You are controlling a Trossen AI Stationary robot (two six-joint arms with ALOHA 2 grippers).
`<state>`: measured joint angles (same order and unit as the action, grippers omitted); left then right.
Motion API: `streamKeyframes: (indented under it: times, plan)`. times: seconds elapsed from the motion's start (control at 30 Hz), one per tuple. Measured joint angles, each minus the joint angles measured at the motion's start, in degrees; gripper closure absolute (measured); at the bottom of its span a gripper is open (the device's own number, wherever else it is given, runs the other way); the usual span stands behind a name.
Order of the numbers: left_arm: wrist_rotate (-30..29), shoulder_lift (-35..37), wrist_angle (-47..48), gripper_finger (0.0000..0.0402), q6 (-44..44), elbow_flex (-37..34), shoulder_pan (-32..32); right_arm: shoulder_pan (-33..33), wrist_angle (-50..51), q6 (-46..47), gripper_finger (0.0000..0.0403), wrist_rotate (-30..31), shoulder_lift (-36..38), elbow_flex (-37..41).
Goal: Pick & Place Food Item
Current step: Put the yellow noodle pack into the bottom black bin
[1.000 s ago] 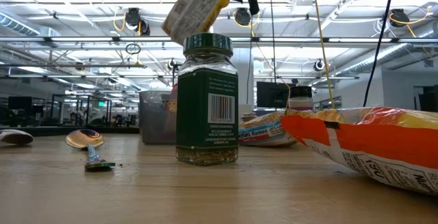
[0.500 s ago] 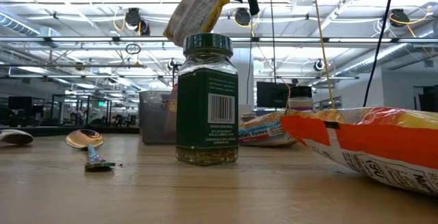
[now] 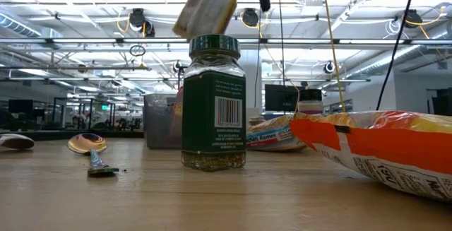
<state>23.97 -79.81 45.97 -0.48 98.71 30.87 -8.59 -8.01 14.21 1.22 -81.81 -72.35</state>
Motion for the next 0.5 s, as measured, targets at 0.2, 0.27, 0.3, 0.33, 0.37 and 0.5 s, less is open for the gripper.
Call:
streamKeyframes:
  times: [0.2, 0.27, 0.3, 0.33, 0.37, 0.5]
  plan:
    - [0.01, 2.18, 6.25, 0.0198, 2.26, 2.91, 3.64, -5.74, 11.14, -1.25, 0.0403, -6.19, 1.79, -7.56]
    - [0.06, 3.20, 8.17, 0.0199, 3.98, 2.89, 4.73, -8.23, 16.05, -2.33, 0.0403, -8.90, 1.71, -11.28]
    - [0.15, 3.71, 8.98, 0.0201, 4.55, 2.89, 5.05, -9.32, 17.62, -2.95, 0.0403, -10.04, 1.34, -13.01]
    - [0.20, 4.12, 9.93, 0.0203, 4.90, 2.89, 5.32, -10.34, 18.72, -3.22, 0.0403, -11.09, 0.84, -14.39]
    - [0.19, 4.45, 10.80, 0.0205, 5.26, 2.89, 5.57, -11.37, 19.82, -3.22, 0.0403, -12.41, 0.35, -15.68]
    - [0.12, 5.83, 14.04, 0.0214, 7.67, 2.87, 6.39, -15.02, 21.94, -2.92, 0.0403, -20.59, -0.75, -17.45]
